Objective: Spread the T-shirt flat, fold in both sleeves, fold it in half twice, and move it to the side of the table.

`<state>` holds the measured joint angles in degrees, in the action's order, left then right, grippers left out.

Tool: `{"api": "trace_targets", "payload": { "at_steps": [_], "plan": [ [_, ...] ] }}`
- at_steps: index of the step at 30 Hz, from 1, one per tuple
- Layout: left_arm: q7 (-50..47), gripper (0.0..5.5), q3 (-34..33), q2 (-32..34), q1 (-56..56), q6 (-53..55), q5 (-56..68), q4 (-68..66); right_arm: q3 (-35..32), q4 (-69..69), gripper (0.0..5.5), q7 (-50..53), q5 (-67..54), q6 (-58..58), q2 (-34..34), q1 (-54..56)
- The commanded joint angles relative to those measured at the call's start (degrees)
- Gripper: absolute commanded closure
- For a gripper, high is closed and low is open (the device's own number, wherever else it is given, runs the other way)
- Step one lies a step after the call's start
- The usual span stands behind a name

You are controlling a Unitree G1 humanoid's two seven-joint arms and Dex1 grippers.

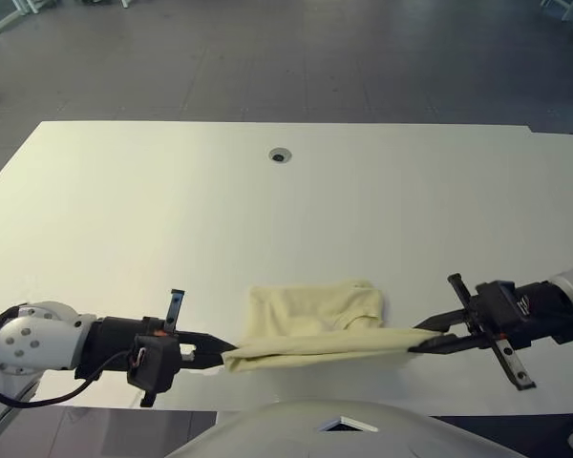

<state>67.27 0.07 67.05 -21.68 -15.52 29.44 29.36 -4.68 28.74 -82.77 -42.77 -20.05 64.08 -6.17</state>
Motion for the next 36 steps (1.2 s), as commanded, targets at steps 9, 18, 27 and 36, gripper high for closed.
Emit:
{"api": "trace_targets", "payload": {
  "at_steps": [9,18,27,36],
  "plan": [
    [8.4,5.48,14.3,-12.9,25.4,14.2,-6.9,-21.0,19.4,-29.0,5.4,-4.9,17.4,0.3,-12.8,27.5],
    [10.7,5.48,17.3,-19.6,30.8,16.3,-10.6,-30.7,23.2,-42.8,5.4,-7.8,25.2,4.8,-18.1,33.1],
    [9.5,3.96,12.6,-25.7,34.0,24.0,-5.6,-37.5,20.1,-48.9,4.4,-6.2,24.2,-0.2,-20.9,33.7],
    [4.0,2.58,6.5,-33.3,37.0,28.8,-2.3,-42.3,13.7,-61.0,3.07,1.8,25.3,-1.0,-24.7,37.2]
  ]
}}
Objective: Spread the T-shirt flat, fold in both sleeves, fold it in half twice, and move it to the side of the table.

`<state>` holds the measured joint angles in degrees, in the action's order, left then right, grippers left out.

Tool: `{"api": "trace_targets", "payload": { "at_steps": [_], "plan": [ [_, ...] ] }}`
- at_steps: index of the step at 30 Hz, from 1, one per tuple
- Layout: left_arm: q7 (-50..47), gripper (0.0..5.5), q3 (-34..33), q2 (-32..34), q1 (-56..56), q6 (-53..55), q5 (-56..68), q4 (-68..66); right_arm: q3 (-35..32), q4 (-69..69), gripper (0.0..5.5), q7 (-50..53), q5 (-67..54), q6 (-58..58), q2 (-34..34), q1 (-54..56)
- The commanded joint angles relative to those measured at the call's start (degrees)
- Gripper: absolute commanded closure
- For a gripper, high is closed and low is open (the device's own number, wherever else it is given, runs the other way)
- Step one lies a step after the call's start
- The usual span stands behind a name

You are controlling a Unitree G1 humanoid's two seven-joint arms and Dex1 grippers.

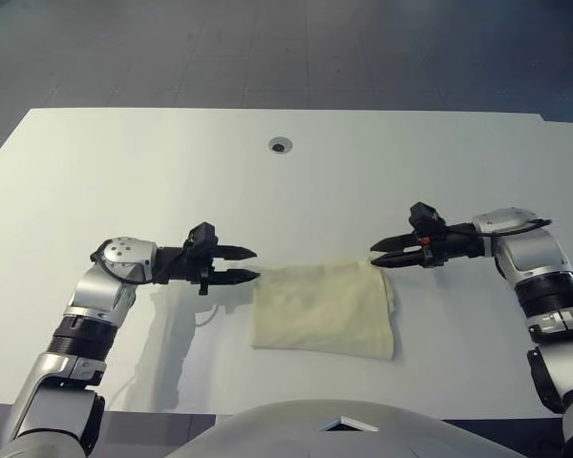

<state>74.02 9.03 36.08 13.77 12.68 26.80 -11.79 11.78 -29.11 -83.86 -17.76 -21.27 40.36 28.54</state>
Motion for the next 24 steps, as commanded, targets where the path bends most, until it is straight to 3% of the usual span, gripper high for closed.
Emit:
{"api": "trace_targets", "payload": {
  "at_steps": [1,5,8,11,18,24],
  "plan": [
    [-3.8,2.36,-3.2,-3.0,1.8,0.6,0.3,-1.4,-3.6,-4.0,2.86,3.9,0.4,0.7,-1.2,2.9],
    [-7.0,1.78,-5.1,-4.7,1.8,-1.8,-0.9,-1.3,-7.5,-4.0,2.3,6.5,-0.8,2.2,-1.8,3.0],
    [-9.4,1.24,-7.4,-6.9,0.4,-3.5,0.8,2.4,-9.4,3.8,1.77,6.6,-3.3,0.6,-2.0,-0.5],
    [-9.7,0.72,-6.9,-8.6,-3.0,-2.6,3.2,10.2,-9.2,14.6,2.2,5.6,-6.2,-2.1,-1.8,-6.3],
    [-9.2,1.88,-1.9,-9.2,-10.0,0.3,3.9,21.7,-7.2,24.8,3.39,4.6,-8.2,-6.7,-0.5,-13.1],
    [-10.2,2.98,2.5,-7.4,-11.7,-2.5,-4.9,16.0,-3.4,19.5,4.45,5.1,-4.6,-5.5,-1.1,-13.7]
  ]
}}
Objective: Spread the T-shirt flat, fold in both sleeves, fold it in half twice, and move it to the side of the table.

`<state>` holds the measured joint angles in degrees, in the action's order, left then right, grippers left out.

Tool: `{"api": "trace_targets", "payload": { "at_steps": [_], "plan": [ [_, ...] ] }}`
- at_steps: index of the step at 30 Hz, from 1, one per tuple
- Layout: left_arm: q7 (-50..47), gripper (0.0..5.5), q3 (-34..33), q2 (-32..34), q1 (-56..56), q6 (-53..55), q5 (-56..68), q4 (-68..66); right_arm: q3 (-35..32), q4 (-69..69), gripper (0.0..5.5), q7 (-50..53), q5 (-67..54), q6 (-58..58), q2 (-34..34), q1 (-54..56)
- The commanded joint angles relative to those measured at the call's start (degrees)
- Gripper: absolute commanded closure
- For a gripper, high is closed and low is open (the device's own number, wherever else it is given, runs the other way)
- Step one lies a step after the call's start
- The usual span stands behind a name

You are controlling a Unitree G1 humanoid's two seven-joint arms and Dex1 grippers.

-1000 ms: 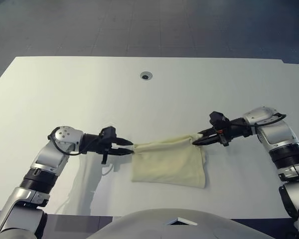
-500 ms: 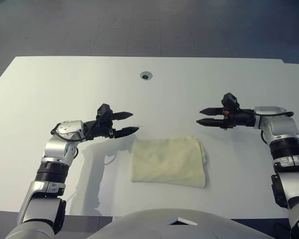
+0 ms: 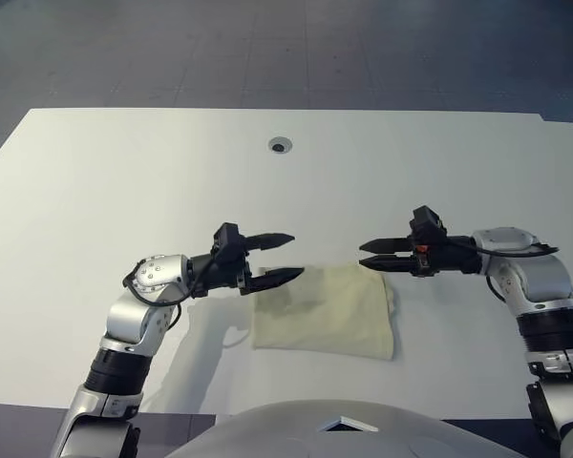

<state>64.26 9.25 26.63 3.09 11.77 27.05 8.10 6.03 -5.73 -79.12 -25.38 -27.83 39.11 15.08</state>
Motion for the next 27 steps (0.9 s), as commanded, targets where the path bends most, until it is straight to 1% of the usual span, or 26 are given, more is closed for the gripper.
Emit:
{"api": "trace_targets", "payload": {
  "at_steps": [1,7,8,12,16,20,21,24,27],
  "plan": [
    [-0.4,3.16,3.1,2.2,-1.2,-2.4,-6.8,-5.6,3.0,-5.4,4.63,0.5,4.0,1.7,0.1,-0.2],
    [0.9,4.09,5.0,1.4,-1.6,-8.2,-11.0,-16.5,6.6,-13.8,5.49,0.4,9.5,6.3,-0.1,0.7],
    [0.8,4.31,5.2,1.3,-1.5,-9.3,-11.5,-18.1,6.9,-14.7,5.5,0.2,9.9,7.2,0.1,0.6],
    [0.5,4.91,5.1,0.7,-0.3,-12.8,-12.4,-23.4,7.0,-14.4,5.5,-1.2,9.7,8.8,1.1,-0.7],
    [0.1,5.23,4.7,0.1,1.0,-14.6,-12.1,-24.8,5.9,-12.1,5.5,-2.1,8.1,8.6,1.4,-1.3],
    [2.1,5.26,5.2,0.1,1.0,-16.7,-11.4,-23.6,2.9,-9.0,5.5,-2.0,4.3,6.1,0.8,-1.2],
    [2.7,4.9,5.4,0.4,0.6,-16.9,-11.1,-22.8,1.9,-7.8,5.5,-2.0,3.0,5.1,0.7,-1.0],
    [4.3,4.47,5.8,1.3,-0.3,-17.3,-10.7,-20.4,-1.1,-3.9,5.5,-1.4,-1.0,1.3,0.8,-0.1],
    [3.9,3.98,5.7,1.9,-0.2,-18.6,-12.0,-19.6,-3.0,-1.5,5.5,-0.5,-3.2,-1.1,1.0,0.8]
  ]
}}
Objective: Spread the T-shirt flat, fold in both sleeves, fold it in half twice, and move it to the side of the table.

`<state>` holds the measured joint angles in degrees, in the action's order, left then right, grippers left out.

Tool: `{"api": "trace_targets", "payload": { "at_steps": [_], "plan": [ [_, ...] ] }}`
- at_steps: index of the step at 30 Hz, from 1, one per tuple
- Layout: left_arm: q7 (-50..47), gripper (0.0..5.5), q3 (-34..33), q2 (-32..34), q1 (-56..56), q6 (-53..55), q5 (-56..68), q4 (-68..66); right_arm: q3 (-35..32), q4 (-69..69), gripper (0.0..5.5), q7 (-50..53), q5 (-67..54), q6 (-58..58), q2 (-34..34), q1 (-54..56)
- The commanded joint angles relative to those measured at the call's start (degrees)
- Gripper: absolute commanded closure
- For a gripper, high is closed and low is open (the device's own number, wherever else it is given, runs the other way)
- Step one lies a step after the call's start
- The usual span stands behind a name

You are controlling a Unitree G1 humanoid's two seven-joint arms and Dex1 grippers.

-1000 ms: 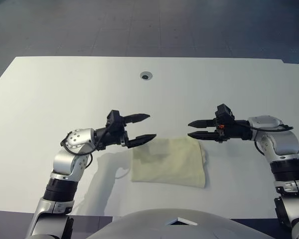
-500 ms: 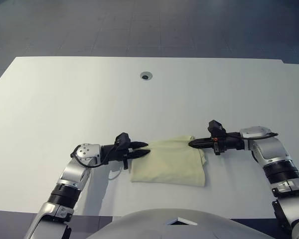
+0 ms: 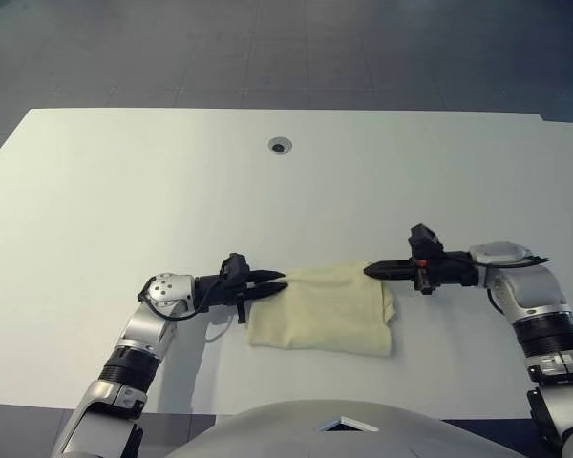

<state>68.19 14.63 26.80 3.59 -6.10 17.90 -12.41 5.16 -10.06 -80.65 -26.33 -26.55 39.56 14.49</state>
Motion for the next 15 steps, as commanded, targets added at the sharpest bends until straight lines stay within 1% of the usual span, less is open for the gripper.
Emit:
{"api": "trace_targets", "payload": {
  "at_steps": [1,7,11,15],
  "plan": [
    [-0.5,3.76,0.0,1.8,-0.3,-1.4,-3.2,0.8,-2.5,3.3,5.5,1.2,-2.6,-2.9,0.6,1.6],
    [-1.9,2.88,-1.6,2.3,1.4,-3.6,-4.3,1.2,-3.4,7.3,5.5,1.5,-4.6,-5.2,0.8,1.6],
    [-2.9,2.22,-3.8,2.6,3.1,-3.9,-3.3,2.2,-1.3,10.9,5.5,1.9,-3.8,-5.5,0.7,0.6],
    [-2.7,1.53,-5.5,2.8,4.7,-2.6,-2.0,4.2,-1.0,10.1,5.5,3.1,-2.3,-4.5,1.3,1.3]
  ]
}}
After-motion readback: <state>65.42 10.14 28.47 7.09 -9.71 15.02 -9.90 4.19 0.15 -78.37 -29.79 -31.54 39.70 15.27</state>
